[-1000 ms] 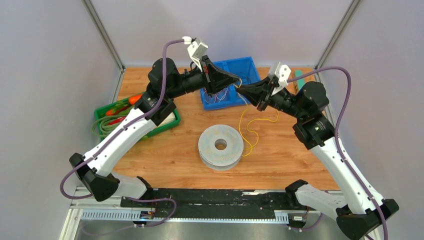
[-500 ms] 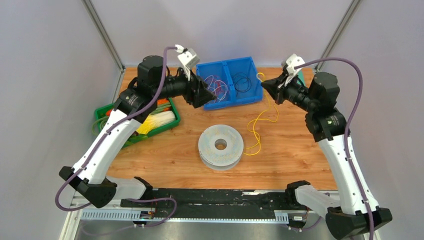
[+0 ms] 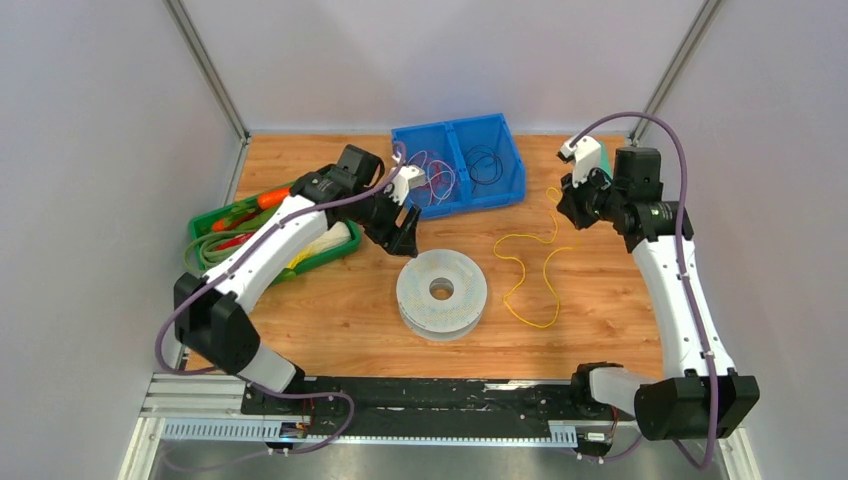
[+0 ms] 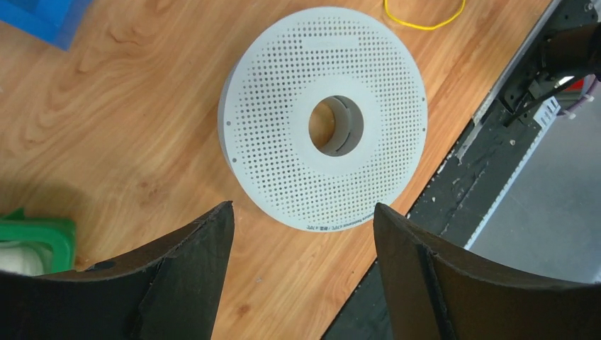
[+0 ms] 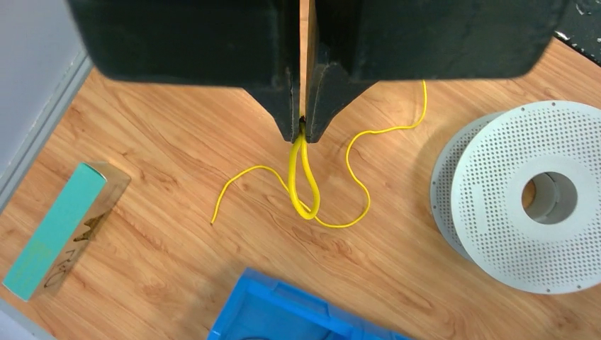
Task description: Wrap the cables
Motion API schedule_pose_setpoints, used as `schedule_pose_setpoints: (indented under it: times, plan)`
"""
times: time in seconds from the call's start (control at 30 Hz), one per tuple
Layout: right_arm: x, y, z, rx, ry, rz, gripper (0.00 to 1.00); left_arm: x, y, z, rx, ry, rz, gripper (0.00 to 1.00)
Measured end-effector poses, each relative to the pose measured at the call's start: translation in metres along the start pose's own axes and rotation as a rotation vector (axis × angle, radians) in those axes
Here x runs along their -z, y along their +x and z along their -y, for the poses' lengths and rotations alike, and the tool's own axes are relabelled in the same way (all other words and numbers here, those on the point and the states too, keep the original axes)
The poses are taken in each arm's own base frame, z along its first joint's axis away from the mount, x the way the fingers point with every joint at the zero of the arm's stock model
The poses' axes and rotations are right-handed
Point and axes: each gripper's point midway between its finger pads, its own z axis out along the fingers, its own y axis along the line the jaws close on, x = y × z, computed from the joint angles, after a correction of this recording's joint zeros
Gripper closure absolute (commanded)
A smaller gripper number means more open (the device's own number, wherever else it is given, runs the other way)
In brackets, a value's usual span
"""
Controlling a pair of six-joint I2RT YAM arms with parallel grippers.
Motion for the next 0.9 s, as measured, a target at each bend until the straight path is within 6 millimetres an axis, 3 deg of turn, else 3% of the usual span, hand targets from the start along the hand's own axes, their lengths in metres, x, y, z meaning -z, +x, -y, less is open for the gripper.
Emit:
schedule_pose_setpoints:
  times: [0.2,0.37,0.67,0.9]
  plan:
    - [0.008,0.012,-0.004,0.032,0.003,-0.024,1.0,-0.049,0.013,-0.018,0.124,0.159,-0.137,0.19]
    - [0.007,0.019,-0.006,0.028,-0.012,-0.053,1.0,-0.084,0.034,-0.027,0.219,0.231,-0.227,0.2]
    - [0.004,0.033,-0.013,0.009,-0.052,-0.109,1.0,-0.103,0.034,-0.033,0.24,0.259,-0.207,0.22]
    - [0.003,0.038,-0.021,-0.005,-0.096,-0.131,1.0,-0.107,0.029,-0.032,0.225,0.284,-0.174,0.21]
